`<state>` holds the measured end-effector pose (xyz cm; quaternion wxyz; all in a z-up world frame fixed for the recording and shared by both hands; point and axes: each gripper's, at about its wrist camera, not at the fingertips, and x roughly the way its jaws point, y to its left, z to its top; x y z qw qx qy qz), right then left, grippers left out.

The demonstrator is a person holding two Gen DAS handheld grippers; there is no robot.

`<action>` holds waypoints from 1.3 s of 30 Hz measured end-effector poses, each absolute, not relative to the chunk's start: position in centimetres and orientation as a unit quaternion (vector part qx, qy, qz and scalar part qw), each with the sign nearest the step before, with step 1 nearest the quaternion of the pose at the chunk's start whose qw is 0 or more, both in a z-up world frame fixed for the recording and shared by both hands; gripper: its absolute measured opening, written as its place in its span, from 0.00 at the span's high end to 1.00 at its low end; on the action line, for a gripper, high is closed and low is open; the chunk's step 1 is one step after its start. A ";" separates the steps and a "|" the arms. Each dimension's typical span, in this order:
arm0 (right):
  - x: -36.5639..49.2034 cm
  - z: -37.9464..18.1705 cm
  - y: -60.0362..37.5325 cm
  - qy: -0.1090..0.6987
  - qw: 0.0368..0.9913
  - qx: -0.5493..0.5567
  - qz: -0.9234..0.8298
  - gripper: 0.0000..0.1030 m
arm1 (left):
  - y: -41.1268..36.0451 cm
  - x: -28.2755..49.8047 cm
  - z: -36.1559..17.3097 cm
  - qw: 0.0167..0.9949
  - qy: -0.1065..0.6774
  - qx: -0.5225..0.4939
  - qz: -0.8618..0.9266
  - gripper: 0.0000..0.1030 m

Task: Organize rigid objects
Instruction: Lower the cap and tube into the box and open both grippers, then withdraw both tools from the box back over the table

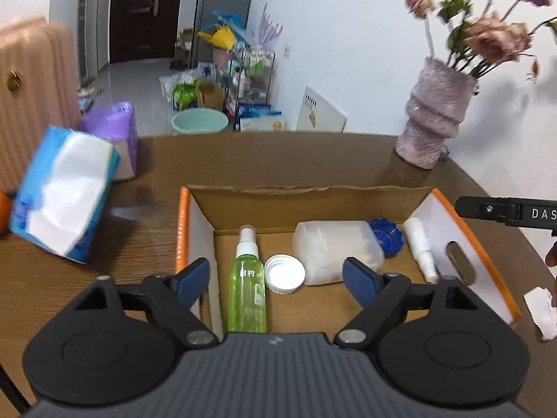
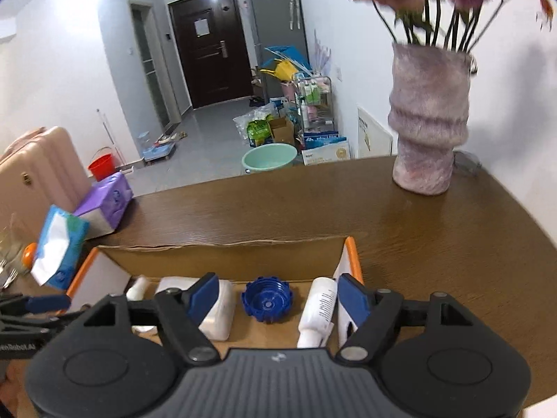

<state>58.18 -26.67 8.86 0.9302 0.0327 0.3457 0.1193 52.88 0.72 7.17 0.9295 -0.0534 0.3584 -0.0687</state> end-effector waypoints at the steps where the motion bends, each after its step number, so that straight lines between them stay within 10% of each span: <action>1: 57.3 9.6 -26.8 0.344 0.931 0.028 0.120 0.22 | 0.6 51.9 7.8 0.932 0.354 -0.050 -0.067 0.13; 24: 35.2 14.5 -30.6 0.250 0.950 -0.057 0.181 0.13 | -4.0 28.2 14.4 0.973 0.223 0.039 -0.040 0.00; 39: 16.0 8.2 -30.0 0.122 0.965 -0.095 0.212 0.00 | -1.0 12.8 6.6 0.981 0.171 -0.050 0.078 0.00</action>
